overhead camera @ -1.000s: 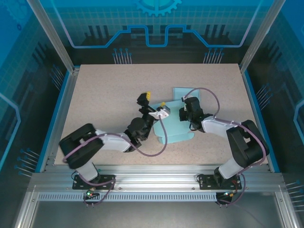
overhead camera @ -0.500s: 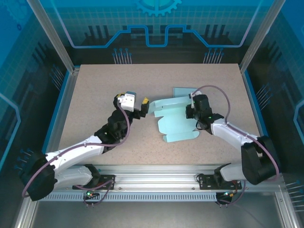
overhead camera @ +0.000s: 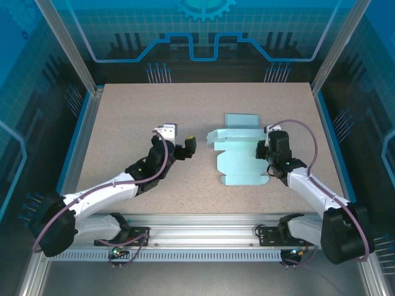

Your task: Fold the paper box

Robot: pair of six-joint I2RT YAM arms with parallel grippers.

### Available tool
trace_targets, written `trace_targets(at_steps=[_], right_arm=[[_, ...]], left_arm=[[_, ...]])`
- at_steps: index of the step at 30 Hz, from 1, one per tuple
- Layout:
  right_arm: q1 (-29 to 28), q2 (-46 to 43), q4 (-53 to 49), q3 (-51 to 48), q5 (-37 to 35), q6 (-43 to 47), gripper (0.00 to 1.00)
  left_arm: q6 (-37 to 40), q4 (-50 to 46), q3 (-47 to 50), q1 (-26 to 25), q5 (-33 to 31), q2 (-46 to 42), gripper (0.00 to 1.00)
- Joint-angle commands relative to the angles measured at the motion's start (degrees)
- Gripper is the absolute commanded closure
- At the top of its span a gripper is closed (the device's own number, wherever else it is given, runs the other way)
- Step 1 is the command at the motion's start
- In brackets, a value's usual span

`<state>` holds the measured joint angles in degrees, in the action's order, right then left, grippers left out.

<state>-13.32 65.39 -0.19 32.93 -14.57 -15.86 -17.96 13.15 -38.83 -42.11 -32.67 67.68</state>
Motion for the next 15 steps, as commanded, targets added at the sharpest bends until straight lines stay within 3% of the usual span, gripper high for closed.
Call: trace_targets(at_steps=[1,7,15], right_arm=[[1.02,-1.68,2.05,-0.87,-0.72,-0.27,1.00],[6.42,-0.61,3.08,-0.98,11.52,-0.03,1.00],[7.20,-1.12,1.24,-0.91,9.83,-1.63,1.00]], left_arm=[[-3.31,1.03,-2.03,0.47,2.72,1.03,0.01],[-4.85,4.25,-3.40,0.51,7.69,4.29,0.01],[-4.79,8.43,-6.31,0.49,13.84,8.44,0.01]])
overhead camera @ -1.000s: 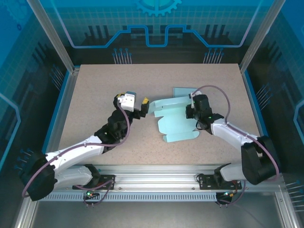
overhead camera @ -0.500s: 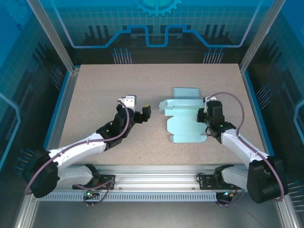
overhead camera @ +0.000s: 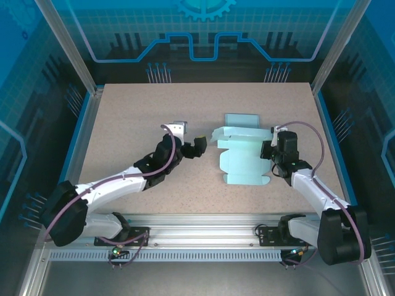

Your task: Fold the paper box

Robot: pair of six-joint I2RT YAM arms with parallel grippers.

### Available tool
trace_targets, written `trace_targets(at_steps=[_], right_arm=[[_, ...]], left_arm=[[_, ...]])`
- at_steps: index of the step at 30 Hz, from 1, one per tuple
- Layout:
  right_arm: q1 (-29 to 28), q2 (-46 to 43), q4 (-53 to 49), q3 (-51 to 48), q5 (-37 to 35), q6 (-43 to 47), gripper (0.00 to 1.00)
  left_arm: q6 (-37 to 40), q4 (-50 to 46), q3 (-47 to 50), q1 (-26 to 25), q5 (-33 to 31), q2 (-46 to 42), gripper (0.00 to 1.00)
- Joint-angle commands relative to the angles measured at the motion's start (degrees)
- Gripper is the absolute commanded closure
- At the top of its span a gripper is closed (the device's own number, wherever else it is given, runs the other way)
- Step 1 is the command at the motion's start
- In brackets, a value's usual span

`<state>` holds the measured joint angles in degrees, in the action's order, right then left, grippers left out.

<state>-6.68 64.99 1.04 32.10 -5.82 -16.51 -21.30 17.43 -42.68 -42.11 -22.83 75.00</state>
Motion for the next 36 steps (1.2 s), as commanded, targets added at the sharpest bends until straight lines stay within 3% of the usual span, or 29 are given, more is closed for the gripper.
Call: trace_targets(at_steps=[1,12,26,36], right_arm=[[0.60,-0.79,0.09,-0.21,1.17,-0.86,1.00],[0.42,-1.03,0.39,-0.37,1.52,-0.53,1.00],[-0.16,-1.43,0.63,-0.54,1.61,0.03,1.00],[-0.20,-1.58,0.54,-0.54,1.51,-0.01,1.00]], left_arm=[[-1.51,4.97,-2.95,0.51,5.45,1.81,0.01],[-1.73,7.06,-10.83,0.36,14.36,12.21,0.01],[-0.47,9.27,-14.83,0.38,14.63,21.63,0.01],[-1.91,17.90,-18.00,-0.27,20.88,28.61,0.01]])
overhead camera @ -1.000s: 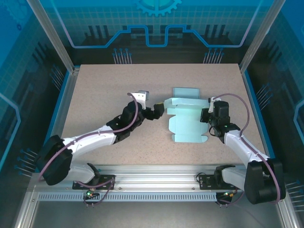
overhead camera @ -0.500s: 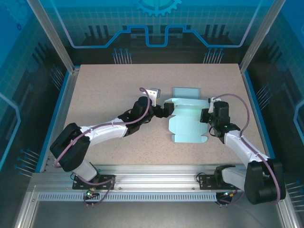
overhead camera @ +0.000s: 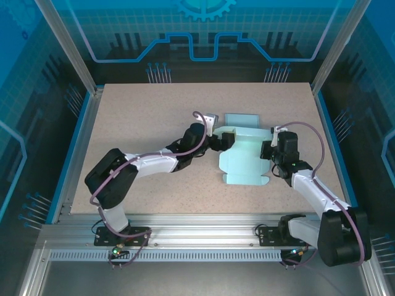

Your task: Fold the paper box

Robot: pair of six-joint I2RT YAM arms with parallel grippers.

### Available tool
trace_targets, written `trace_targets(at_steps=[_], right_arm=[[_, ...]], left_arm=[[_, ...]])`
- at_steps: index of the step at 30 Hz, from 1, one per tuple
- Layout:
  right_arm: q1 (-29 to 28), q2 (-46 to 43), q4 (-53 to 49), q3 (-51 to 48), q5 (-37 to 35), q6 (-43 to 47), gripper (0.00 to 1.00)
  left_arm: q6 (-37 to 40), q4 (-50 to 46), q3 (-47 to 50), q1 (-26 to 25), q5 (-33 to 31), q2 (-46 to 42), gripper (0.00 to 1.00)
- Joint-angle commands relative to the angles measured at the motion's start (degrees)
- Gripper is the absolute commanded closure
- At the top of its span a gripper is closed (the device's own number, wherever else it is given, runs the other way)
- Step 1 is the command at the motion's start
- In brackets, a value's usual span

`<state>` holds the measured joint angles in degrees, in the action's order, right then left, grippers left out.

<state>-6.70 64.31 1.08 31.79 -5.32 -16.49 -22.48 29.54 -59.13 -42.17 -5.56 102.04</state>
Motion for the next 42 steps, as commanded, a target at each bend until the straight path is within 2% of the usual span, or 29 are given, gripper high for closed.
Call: trace_targets(at_steps=[1,4,6,13,18,23,30,36,42], right_arm=[[-0.21,-0.86,0.48,-0.24,1.02,-0.03,1.00],[-0.24,-0.94,0.47,-0.38,0.86,-0.12,1.00],[-0.22,-1.08,0.50,-0.41,0.66,-0.20,1.00],[-0.21,-1.21,0.50,-0.50,0.51,-0.21,1.00],[-0.38,-1.71,0.76,-0.85,0.54,-0.10,1.00],[-0.62,-1.91,0.85,-0.98,0.40,0.03,1.00],[-0.93,-1.96,0.85,-1.03,0.40,0.32,1.00],[-1.08,-1.91,0.85,-0.95,0.50,0.48,1.00],[-1.28,-1.91,1.06,-0.94,0.31,0.67,1.00]], left_arm=[[-1.20,6.85,-1.23,-0.30,4.37,1.74,0.01],[-2.17,11.78,1.40,-0.46,6.18,1.14,0.01],[-3.01,12.87,4.15,-0.47,4.70,-0.52,0.01],[-5.70,8.04,15.32,-0.46,-4.53,-11.04,0.01],[-9.39,7.27,21.29,-0.50,-2.72,-14.77,0.01],[-12.74,16.36,24.24,-1.22,2.45,-10.67,0.01],[-15.13,26.56,22.11,-2.83,5.09,-2.35,0.04],[-16.45,29.99,18.36,-2.85,7.49,2.08,0.14],[-16.32,33.84,15.52,-3.31,10.27,4.45,0.29]])
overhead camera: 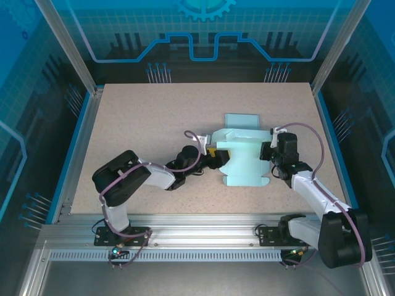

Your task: Fold the paper box

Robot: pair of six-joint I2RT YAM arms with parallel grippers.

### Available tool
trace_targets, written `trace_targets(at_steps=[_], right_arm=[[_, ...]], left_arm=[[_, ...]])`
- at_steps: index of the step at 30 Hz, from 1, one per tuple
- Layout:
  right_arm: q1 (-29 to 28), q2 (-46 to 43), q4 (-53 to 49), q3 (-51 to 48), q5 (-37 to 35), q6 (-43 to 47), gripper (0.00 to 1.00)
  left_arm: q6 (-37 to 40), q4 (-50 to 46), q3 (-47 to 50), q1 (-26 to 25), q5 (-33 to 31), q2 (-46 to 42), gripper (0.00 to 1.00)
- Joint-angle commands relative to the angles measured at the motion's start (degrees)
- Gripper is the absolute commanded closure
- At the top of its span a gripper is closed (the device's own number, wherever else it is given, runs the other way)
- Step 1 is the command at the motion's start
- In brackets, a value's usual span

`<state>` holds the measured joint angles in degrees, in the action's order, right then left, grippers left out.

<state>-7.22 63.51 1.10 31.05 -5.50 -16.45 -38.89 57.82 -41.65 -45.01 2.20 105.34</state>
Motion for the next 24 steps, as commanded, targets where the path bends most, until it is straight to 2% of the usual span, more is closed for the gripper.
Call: trace_targets(at_steps=[1,9,15,24], right_arm=[[-0.70,-1.10,0.92,-0.24,0.43,0.63,1.00],[-0.90,-0.93,1.03,-0.08,0.49,0.80,1.00],[-0.89,-0.93,1.01,-0.11,0.40,0.71,1.00],[-0.99,-1.02,1.02,-0.06,0.35,0.80,1.00]], left_arm=[[0.56,6.03,-2.14,-0.58,2.52,1.02,0.30],[2.95,6.14,-3.96,-1.59,3.47,0.03,0.39],[2.06,10.97,-1.10,-1.73,0.89,-0.22,0.41],[2.03,8.23,-5.96,-1.57,2.54,3.62,0.38]])
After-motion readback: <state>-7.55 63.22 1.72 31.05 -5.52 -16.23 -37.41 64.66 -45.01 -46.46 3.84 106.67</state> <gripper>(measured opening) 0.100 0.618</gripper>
